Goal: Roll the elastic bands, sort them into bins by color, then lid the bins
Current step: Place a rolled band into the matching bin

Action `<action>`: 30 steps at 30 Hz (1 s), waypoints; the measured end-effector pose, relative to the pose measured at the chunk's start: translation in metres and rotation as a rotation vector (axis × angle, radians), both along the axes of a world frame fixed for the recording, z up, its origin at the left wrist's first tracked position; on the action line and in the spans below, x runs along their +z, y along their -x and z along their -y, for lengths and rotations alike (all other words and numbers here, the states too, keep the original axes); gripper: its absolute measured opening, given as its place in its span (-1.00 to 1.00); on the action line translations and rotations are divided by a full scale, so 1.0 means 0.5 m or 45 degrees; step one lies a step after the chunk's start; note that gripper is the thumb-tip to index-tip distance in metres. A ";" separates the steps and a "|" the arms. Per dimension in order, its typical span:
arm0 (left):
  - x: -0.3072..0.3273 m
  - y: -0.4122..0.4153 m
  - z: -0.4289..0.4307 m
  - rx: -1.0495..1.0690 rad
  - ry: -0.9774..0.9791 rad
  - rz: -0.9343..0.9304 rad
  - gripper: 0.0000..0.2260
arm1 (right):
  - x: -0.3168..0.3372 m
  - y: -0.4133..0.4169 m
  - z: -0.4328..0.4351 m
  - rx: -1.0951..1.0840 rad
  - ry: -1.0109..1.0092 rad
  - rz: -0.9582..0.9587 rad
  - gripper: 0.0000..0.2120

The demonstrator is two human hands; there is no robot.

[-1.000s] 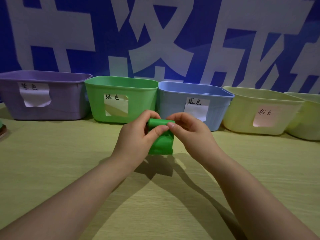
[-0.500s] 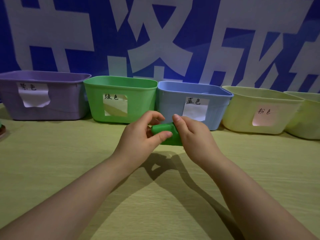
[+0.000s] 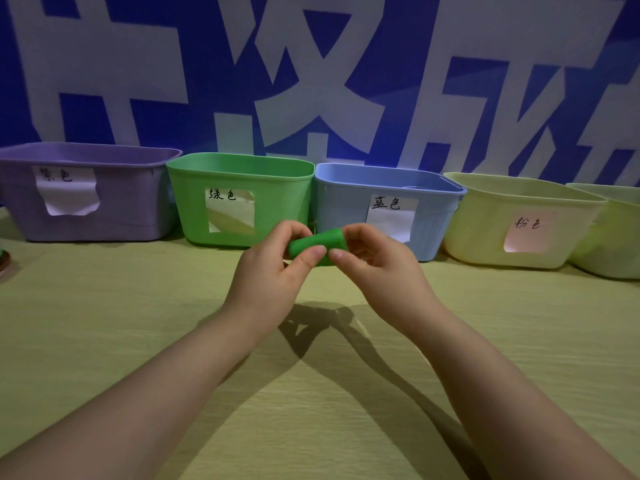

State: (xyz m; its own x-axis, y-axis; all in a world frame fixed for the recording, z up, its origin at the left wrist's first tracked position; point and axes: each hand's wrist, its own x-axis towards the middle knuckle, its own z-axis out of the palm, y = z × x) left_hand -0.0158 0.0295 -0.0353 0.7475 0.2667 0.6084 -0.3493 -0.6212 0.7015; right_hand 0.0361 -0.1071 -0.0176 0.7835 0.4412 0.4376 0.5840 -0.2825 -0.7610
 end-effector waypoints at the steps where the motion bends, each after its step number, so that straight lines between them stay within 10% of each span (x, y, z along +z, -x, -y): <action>1: 0.000 -0.001 0.000 -0.019 0.007 -0.002 -0.90 | -0.001 -0.001 0.000 0.002 -0.019 -0.004 -0.85; 30: -0.002 -0.012 -0.009 0.066 -0.063 0.033 -0.92 | 0.000 0.001 0.000 0.038 -0.062 0.047 -0.79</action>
